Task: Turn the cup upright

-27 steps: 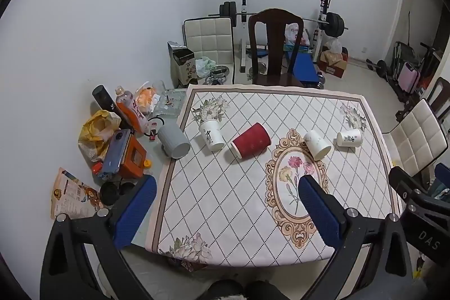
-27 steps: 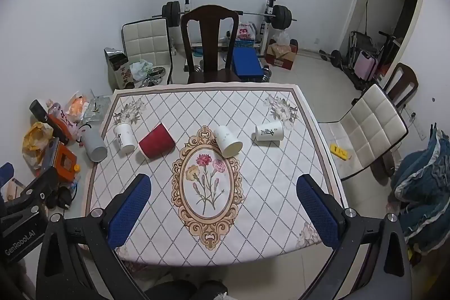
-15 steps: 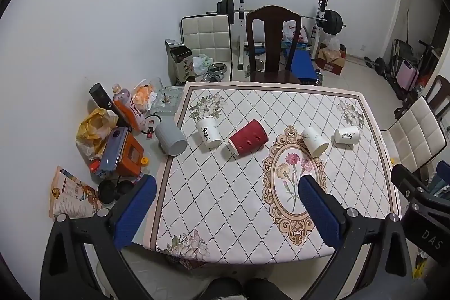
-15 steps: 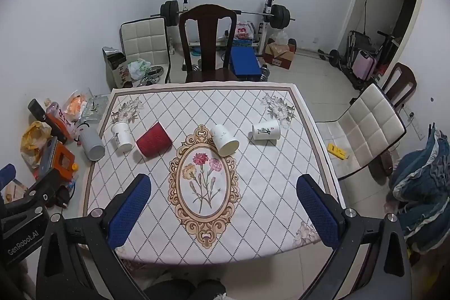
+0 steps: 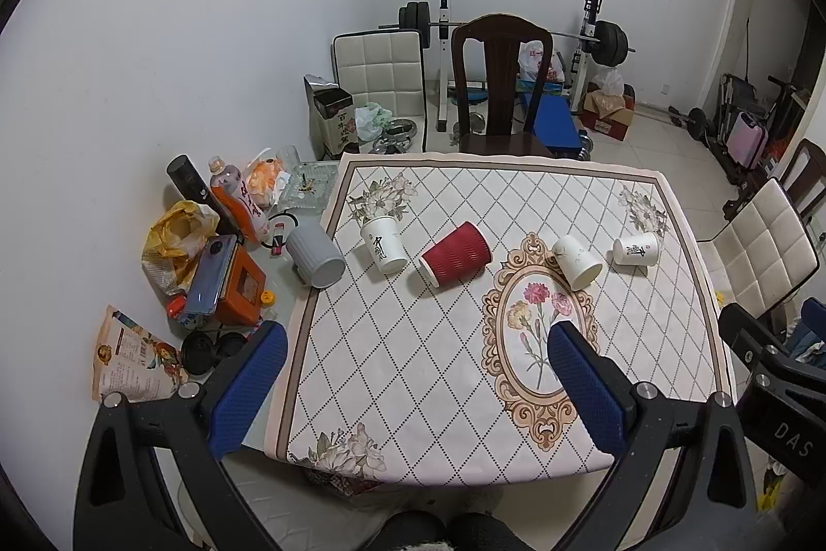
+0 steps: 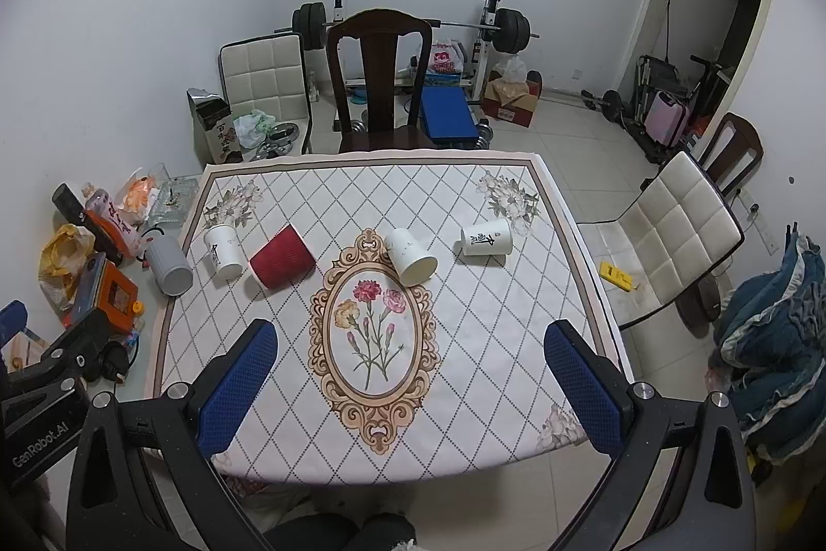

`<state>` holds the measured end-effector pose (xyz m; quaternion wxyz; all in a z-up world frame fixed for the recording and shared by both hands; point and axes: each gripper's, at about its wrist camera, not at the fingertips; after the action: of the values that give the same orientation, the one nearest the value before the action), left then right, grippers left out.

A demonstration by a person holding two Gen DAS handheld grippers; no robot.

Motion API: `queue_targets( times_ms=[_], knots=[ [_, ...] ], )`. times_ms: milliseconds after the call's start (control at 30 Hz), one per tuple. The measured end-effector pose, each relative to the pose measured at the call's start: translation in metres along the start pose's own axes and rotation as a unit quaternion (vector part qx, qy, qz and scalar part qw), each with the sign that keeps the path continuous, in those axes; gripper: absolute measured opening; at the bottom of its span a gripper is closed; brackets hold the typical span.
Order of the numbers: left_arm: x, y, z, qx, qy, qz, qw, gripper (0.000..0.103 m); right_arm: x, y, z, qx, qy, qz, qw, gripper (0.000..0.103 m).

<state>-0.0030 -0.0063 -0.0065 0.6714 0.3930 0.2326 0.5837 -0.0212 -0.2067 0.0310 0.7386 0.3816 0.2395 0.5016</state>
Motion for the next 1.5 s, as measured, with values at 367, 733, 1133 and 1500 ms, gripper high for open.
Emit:
queue_targets(
  times_ms=[367,733,1133,1500],
  knots=[
    [0.001,0.008,0.007,-0.003,-0.001,0.002,1.0,0.103,-0.001,0.004,0.001,-0.002,-0.001,0.001,1.0,0.103],
    [0.003,0.015,0.009,-0.007,0.001,0.002,1.0,0.103,-0.001,0.016,0.003,-0.004,0.001,0.0,1.0,0.103],
    [0.003,0.016,0.009,-0.008,0.001,0.001,1.0,0.103,0.0,0.02,0.003,-0.007,0.0,0.0,1.0,0.103],
    [0.004,0.016,0.008,-0.01,0.002,0.002,0.9999,0.103,-0.001,0.023,0.004,-0.006,0.001,0.001,1.0,0.103]
  ],
)
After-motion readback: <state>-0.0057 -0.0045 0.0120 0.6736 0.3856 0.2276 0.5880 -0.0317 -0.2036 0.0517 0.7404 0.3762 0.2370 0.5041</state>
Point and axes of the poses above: each gripper's, at about its wrist camera, not at the fingertips, and y roughly against the way its jaws point, x to its left, z to its top, and after that the axes turned 9 degrees about -y, right-handed
